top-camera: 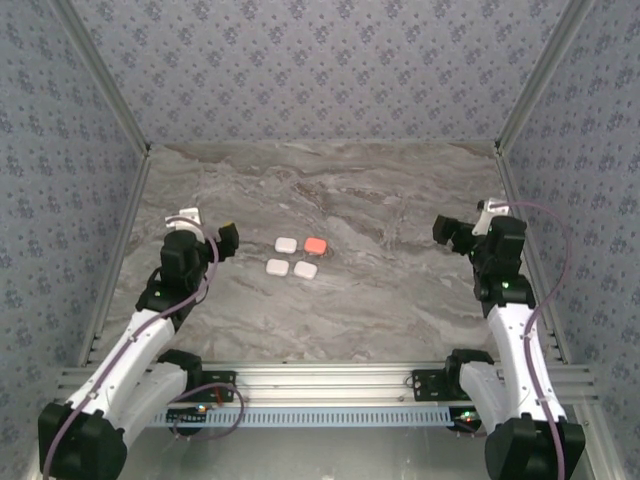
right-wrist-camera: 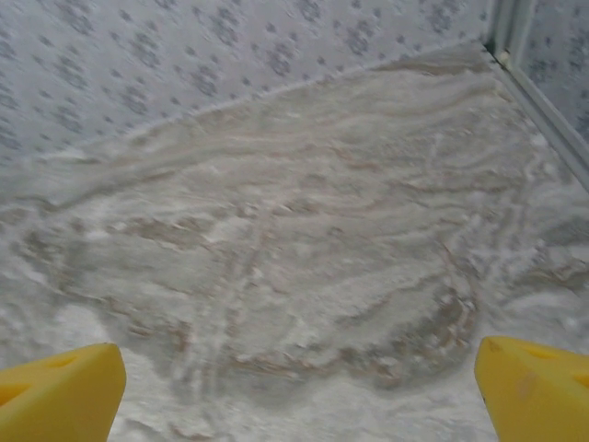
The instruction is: Insert the wireless bluetooth earbuds into the charging case
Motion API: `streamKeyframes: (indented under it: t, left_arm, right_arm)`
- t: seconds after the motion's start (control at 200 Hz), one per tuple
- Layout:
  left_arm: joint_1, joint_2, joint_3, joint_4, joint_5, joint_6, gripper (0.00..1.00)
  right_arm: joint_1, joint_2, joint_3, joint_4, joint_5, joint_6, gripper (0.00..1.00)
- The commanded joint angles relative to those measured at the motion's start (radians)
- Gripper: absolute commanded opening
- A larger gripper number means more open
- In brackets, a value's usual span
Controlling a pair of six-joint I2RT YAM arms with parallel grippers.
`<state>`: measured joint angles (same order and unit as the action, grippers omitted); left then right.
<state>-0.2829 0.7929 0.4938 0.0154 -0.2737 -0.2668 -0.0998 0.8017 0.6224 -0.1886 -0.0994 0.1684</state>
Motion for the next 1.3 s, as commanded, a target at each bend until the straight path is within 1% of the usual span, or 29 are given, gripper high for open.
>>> streamKeyframes:
  t: [0.0,0.065,0.105,0.195,0.285,0.325,0.405,0.59,0.715,0.775,0.835,0.964,1.009,1.079,1.139,1.179,1.214,1.299]
  left_arm:
    - [0.021,-0.02,-0.053,0.066,-0.166,0.09,0.99]
    - [0.055,-0.02,-0.082,0.1,-0.165,0.074,0.99]
    - [0.079,-0.013,-0.095,0.115,-0.154,0.068,0.99]
    - [0.129,0.021,-0.123,0.146,-0.124,0.077,0.99]
    - [0.171,0.069,-0.139,0.165,-0.078,0.097,0.99]
    - [0.181,0.094,-0.137,0.164,-0.064,0.099,0.99]
    - [0.186,0.153,-0.133,0.182,-0.04,0.104,0.99]
    - [0.188,0.298,-0.132,0.299,0.006,0.136,0.99]
    - [0.189,0.382,-0.134,0.411,0.044,0.175,0.99]
    - [0.188,0.411,-0.137,0.465,0.073,0.201,0.99]
    - [0.19,0.439,-0.142,0.535,0.098,0.212,0.99]
    - [0.197,0.502,-0.136,0.64,0.174,0.243,0.99]
    - [0.2,0.515,-0.118,0.617,0.192,0.259,0.99]
    - [0.204,0.526,-0.114,0.627,0.216,0.284,0.99]
    - [0.217,0.525,-0.126,0.652,0.25,0.296,0.99]
    - [0.234,0.523,-0.133,0.666,0.284,0.295,0.99]
    - [0.246,0.523,-0.14,0.682,0.304,0.296,0.99]
    - [0.28,0.536,-0.167,0.753,0.339,0.291,0.99]
  right_arm:
    - [-0.031,0.004,-0.102,0.111,0.066,-0.052,1.0]
    - [-0.065,0.013,-0.193,0.218,0.037,-0.036,1.0]
    - [-0.078,0.019,-0.263,0.318,0.036,-0.03,1.0]
    - [-0.095,0.037,-0.397,0.527,0.081,-0.039,1.0]
    - [-0.1,0.094,-0.447,0.621,0.119,-0.041,1.0]
    - [-0.102,0.115,-0.436,0.62,0.101,-0.049,1.0]
    - [-0.1,0.169,-0.426,0.672,0.049,-0.07,1.0]
    - [-0.077,0.336,-0.388,0.822,-0.007,-0.075,1.0]
    - [-0.014,0.466,-0.337,0.913,-0.007,-0.094,1.0]
    - [0.034,0.499,-0.292,0.877,0.022,-0.161,1.0]
    - [0.071,0.534,-0.286,0.914,0.036,-0.22,1.0]
    - [0.078,0.626,-0.297,1.019,-0.001,-0.259,1.0]
    - [0.073,0.66,-0.293,1.042,-0.009,-0.257,1.0]
    - [0.066,0.721,-0.287,1.093,-0.014,-0.243,1.0]
    - [0.037,0.71,-0.251,1.004,-0.039,-0.22,1.0]
    - [0.026,0.723,-0.247,1.019,-0.045,-0.204,1.0]
    - [0.023,0.718,-0.238,0.991,-0.021,-0.194,1.0]
    - [0.033,0.719,-0.234,0.986,0.007,-0.196,1.0]
